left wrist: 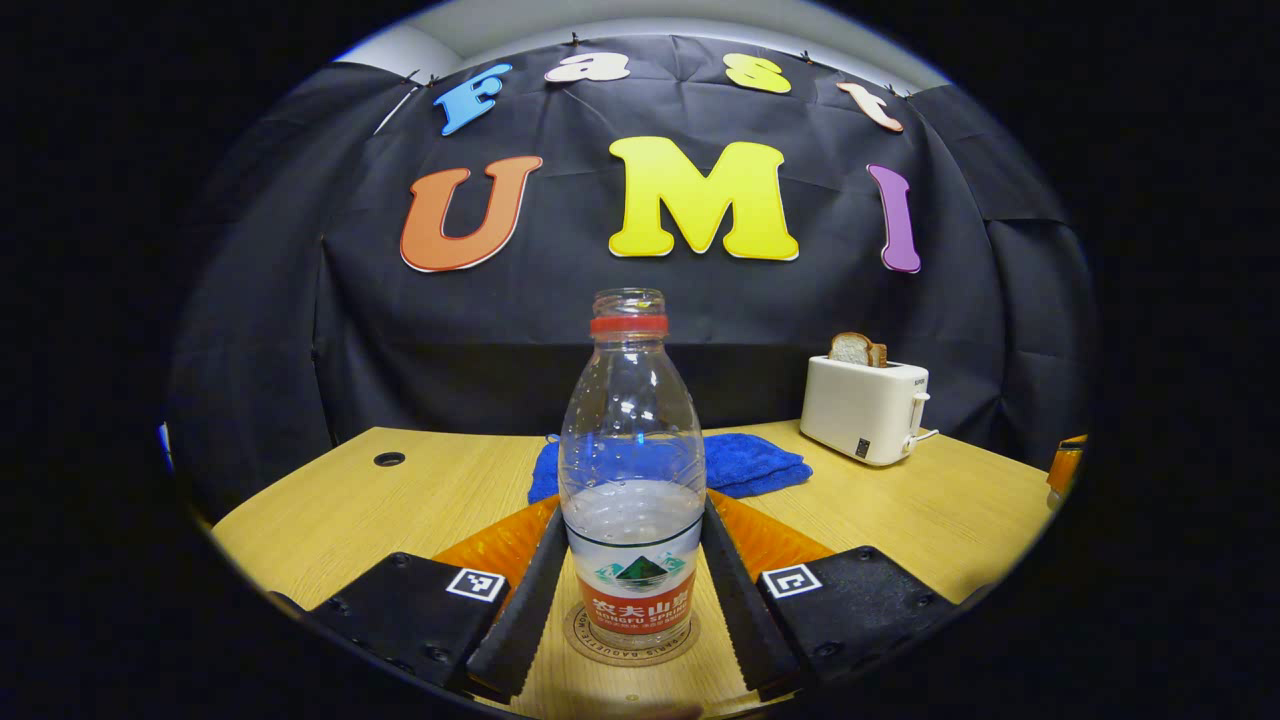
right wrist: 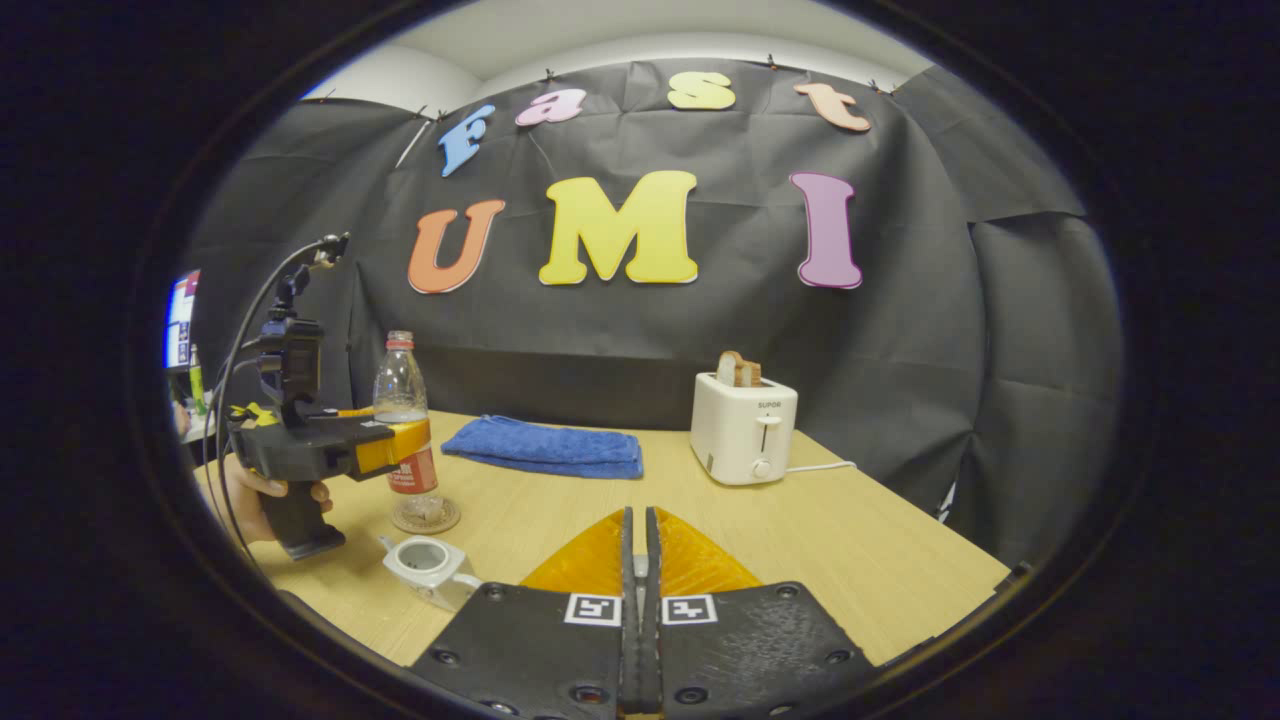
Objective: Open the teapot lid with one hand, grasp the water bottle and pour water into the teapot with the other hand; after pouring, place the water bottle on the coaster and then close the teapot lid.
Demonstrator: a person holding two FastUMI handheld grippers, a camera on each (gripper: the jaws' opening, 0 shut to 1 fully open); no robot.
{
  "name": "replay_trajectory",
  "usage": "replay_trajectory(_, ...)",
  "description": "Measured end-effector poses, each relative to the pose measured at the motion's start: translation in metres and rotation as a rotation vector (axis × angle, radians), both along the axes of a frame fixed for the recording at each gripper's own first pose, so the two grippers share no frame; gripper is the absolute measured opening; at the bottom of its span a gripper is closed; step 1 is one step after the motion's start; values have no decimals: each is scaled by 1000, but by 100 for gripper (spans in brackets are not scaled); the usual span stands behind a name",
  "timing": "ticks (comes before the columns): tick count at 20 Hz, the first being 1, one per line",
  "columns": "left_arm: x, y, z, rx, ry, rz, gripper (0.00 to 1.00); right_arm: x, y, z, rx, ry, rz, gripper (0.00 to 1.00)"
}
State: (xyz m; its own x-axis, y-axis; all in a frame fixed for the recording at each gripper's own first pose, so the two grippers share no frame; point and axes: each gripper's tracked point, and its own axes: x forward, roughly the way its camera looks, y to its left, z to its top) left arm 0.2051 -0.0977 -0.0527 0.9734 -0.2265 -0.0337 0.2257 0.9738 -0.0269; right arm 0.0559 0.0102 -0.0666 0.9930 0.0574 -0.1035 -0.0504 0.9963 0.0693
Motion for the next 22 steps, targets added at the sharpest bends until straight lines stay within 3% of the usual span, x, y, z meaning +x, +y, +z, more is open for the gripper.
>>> replay_trajectory(8, 3, -3, -8, -7, -1, -24, 80, -1, 2, -2, -1, 3, 2, 0)
replay_trajectory(13, -5, -11, -12, 78, -32, -49, 81, 0, 2, -4, 0, 7, 1, 0)
replay_trajectory(15, -6, -6, -8, 110, -59, -22, 81, -1, 4, -3, -7, 6, 3, 0)
replay_trajectory(22, -22, -5, 15, 99, -96, -30, 98, -2, 4, 0, -13, -2, 3, 0)
